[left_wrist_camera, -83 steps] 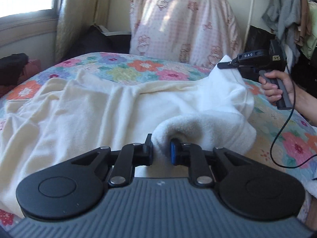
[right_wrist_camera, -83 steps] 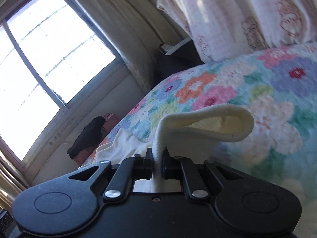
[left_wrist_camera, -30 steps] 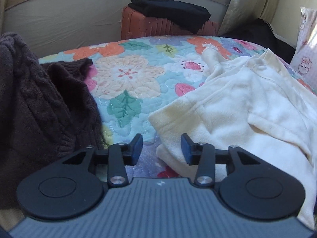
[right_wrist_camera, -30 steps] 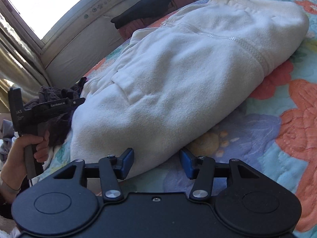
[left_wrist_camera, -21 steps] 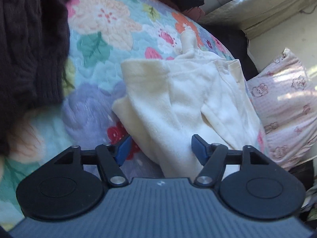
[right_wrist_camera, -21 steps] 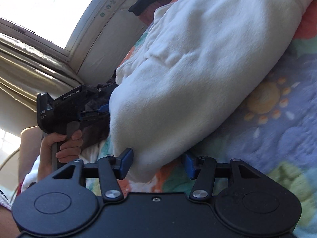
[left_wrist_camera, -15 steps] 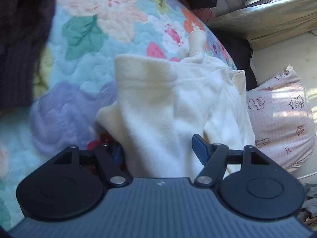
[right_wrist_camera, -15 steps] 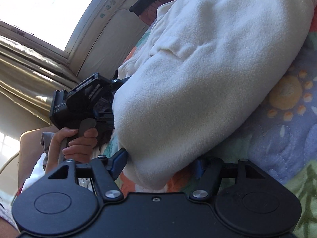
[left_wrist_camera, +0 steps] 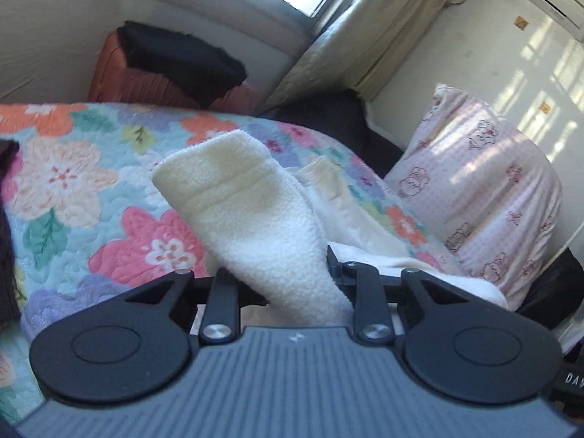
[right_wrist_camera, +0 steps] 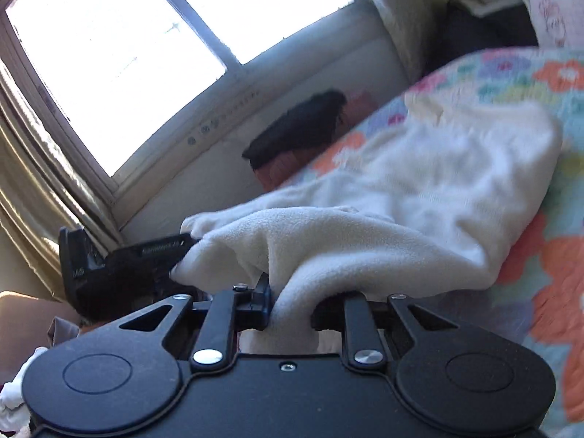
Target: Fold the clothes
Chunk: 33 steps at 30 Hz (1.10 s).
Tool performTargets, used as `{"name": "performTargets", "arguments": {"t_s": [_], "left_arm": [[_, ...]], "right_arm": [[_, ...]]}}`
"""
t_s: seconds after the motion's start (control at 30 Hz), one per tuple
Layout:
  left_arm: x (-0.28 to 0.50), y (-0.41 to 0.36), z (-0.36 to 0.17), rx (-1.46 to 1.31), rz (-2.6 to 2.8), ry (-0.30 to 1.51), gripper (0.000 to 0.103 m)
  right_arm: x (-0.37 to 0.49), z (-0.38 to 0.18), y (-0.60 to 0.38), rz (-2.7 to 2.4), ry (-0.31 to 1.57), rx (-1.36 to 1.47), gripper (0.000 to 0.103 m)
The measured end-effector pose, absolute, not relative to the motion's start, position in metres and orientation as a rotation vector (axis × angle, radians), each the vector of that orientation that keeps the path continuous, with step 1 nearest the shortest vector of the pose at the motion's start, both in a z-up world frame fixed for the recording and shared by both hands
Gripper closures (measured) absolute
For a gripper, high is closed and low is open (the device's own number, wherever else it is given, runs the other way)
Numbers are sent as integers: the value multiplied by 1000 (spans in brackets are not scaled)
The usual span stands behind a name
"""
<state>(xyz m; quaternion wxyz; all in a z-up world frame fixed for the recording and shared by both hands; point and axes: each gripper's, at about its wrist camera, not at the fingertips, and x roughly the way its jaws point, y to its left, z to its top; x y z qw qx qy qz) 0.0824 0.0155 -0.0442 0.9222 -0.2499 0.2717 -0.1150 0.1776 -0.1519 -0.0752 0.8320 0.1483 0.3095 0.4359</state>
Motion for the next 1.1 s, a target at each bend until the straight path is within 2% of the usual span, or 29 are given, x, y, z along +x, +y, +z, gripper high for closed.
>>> {"name": "performTargets", "arguments": {"t_s": [0.07,0.13,0.3,0.37,0.57,0.7,0.87,1.1], "left_arm": [[72,6,-38,-490,-234,582,79],[61,0,-43,-459,-219,633,79],[32,-1,-82,-449,-177,803,80],[21,0,-90,-460,-151,839,79],[-1,5,-58,-437,-166,814,80],[-23,12,-36,-423,-140,820,80],[-44,-8,-15,-236,-100,794,79],[25,-30,-3,-146,-131,716,79]], "right_arm": [[170,-54,-164,931,629,258,80],[160,-59,-173,935,693,261,80],[127,-126,-193,936,908,317,81],[124,-141,-199,951,927,366,81],[111,-123,-206,1016,910,343,81],[96,-106,-208,1110,932,430,81],[90,-99,-211,1188,1015,503,81],[157,-90,-201,1157,1069,525,81]]}}
